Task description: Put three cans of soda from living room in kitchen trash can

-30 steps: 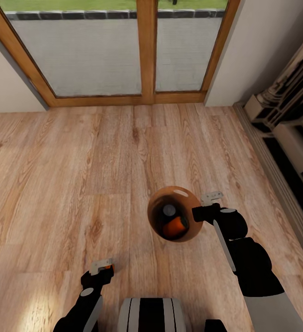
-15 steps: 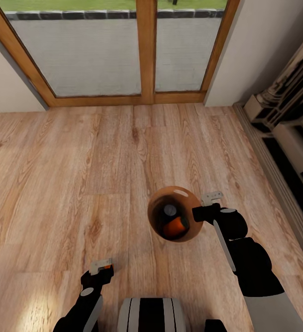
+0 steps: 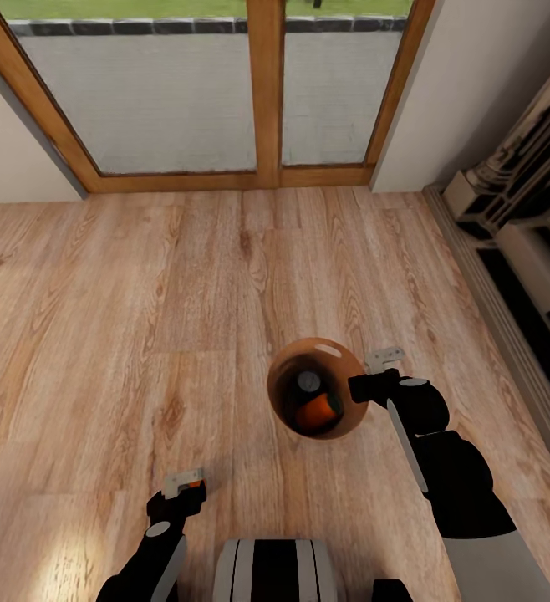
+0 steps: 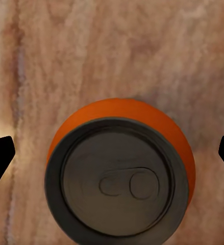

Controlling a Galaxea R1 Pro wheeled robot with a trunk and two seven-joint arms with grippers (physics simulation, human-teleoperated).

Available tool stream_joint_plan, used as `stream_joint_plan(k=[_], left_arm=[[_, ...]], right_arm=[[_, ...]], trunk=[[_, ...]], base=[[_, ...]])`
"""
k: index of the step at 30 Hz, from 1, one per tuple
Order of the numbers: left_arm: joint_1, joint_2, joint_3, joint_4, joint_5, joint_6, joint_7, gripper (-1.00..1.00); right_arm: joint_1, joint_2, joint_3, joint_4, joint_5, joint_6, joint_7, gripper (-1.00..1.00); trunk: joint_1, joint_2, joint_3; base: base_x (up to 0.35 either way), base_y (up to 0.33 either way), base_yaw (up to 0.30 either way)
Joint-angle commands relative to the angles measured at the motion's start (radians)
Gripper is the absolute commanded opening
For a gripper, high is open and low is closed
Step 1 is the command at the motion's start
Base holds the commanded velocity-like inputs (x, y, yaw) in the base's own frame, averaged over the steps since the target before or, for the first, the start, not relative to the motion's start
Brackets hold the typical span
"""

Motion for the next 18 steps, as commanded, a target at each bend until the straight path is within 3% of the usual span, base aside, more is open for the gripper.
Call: stream_joint_plan(k=[1,18], left_arm=[[0.000,0.000,0.000,0.001,0.000,0.000,0.000,1.00],[0.000,0.000,0.000,0.005,0.000,0.000,0.000,1.00]], right_arm=[[-0.001,0.000,0.000,0.000,-0.018,0.000,0.003,-1.00],[0.000,0.000,0.000,0.000,-0.018,0.000,0.003,-1.00]], trunk=[[0.000,0.000,0.000],[0.000,0.000,0.000]], base=[[0.000,0.000,0.000],[0.000,0.000,0.000]])
